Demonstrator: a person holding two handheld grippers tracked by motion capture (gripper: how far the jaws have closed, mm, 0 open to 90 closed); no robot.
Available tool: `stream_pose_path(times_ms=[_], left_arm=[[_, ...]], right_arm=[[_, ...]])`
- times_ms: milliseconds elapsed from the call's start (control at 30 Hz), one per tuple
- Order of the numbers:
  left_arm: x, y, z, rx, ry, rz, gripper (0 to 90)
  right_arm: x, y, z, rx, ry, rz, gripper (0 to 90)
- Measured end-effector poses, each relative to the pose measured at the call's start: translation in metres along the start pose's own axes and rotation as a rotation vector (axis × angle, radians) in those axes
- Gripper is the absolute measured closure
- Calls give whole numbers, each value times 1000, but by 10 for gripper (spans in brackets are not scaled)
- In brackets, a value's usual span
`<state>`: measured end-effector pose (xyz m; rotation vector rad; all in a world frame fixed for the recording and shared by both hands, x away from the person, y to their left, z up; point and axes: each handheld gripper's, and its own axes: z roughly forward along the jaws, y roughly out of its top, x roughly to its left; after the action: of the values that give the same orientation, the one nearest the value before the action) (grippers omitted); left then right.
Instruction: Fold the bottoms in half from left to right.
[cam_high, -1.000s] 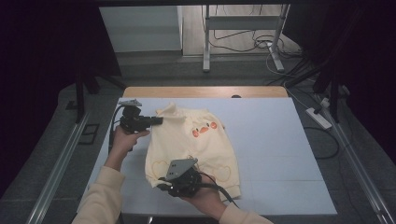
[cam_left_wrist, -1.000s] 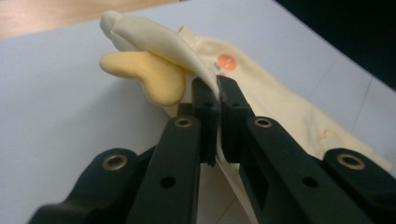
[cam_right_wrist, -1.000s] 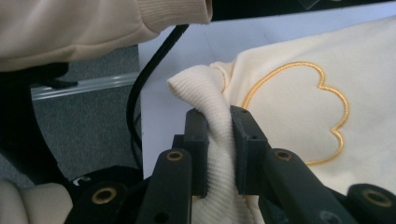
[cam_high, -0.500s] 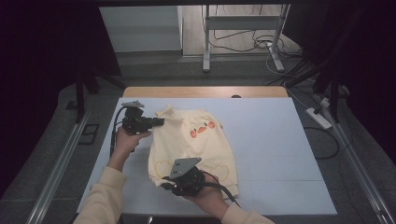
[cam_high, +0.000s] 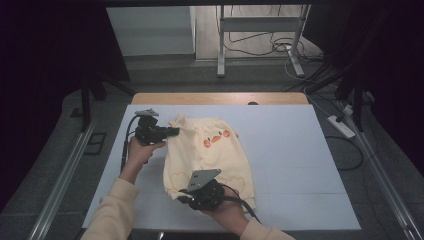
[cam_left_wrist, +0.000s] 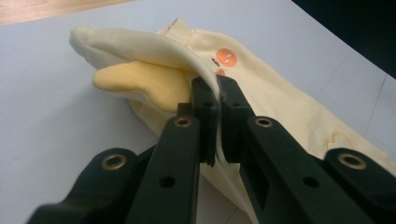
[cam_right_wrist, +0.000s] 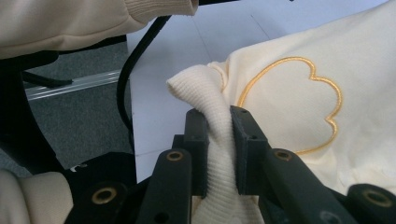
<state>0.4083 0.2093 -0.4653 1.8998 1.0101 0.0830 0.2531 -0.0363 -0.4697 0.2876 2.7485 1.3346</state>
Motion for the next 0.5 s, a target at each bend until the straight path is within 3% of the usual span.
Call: stream_pose_path(times_ms=[500], left_arm=[[-8, 12, 25, 16, -45, 23, 859]], right_arm=[[-7, -16, -20, 3, -58, 50, 777]])
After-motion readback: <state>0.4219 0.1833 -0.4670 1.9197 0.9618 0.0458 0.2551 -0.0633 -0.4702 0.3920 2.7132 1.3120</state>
